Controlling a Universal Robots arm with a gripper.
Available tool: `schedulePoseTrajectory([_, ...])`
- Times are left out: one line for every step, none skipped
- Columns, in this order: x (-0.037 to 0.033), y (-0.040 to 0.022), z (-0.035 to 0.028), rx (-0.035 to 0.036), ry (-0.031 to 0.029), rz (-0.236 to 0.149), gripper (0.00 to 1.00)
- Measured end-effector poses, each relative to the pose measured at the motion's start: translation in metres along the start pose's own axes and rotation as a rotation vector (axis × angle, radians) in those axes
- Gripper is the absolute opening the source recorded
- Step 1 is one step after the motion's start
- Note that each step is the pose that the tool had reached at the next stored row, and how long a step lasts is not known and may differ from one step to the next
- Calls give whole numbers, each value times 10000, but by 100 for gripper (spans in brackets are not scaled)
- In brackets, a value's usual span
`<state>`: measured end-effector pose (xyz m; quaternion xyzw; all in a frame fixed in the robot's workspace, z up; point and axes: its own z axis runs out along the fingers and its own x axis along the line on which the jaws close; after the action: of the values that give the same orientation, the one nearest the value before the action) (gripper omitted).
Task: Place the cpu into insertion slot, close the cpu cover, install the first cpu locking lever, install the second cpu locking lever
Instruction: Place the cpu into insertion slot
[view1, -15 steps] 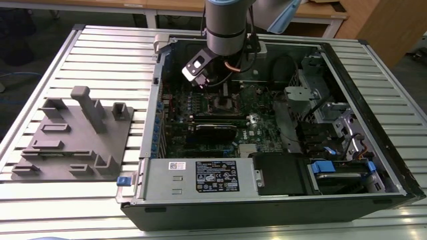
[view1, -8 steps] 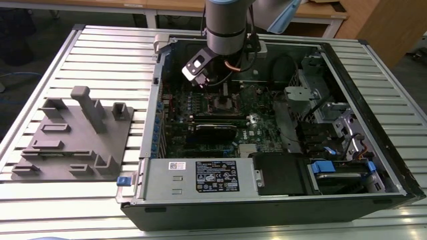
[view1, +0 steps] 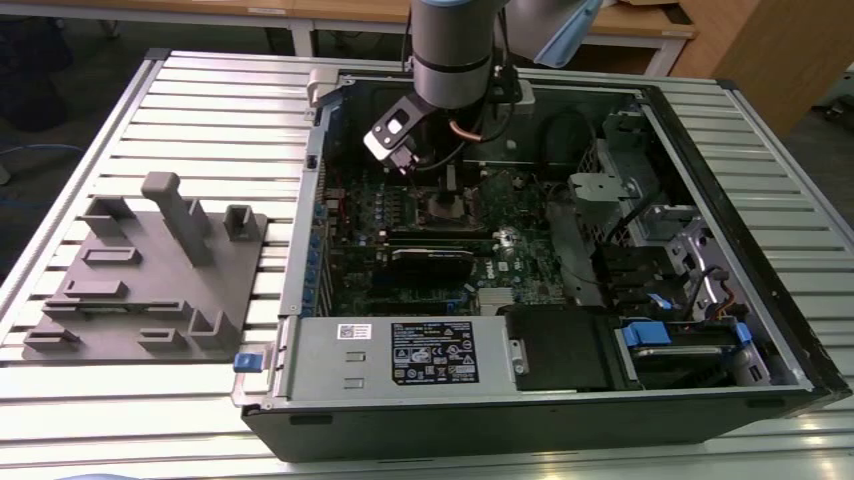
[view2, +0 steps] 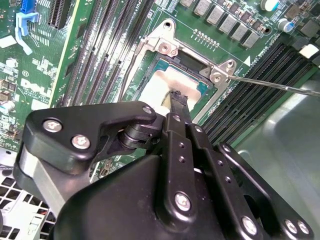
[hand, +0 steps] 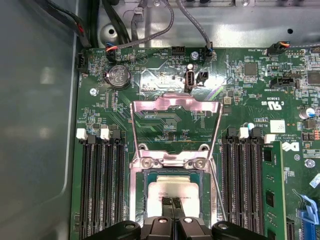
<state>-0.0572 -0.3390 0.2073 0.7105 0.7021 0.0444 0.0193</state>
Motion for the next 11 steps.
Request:
schedulePoseTrajectory([0,0,-2,0,1,1,10])
schedulePoseTrajectory([0,0,-4,0,0,0,10])
schedulePoseTrajectory([0,0,-6,0,0,0,10])
schedulePoseTrajectory([0,1,-7,0,0,1,10])
schedulePoseTrajectory([0,1,-9,0,0,0,10])
schedulePoseTrajectory([1,1,-11,0,0,0,10])
schedulePoseTrajectory([1,1,-13,0,0,0,10])
schedulePoseTrajectory([1,1,-15,0,0,0,10])
schedulePoseTrajectory([1,1,-17,0,0,1,10])
schedulePoseTrajectory([1,1,-17,0,0,0,10])
schedulePoseTrajectory([1,2,-17,0,0,0,10])
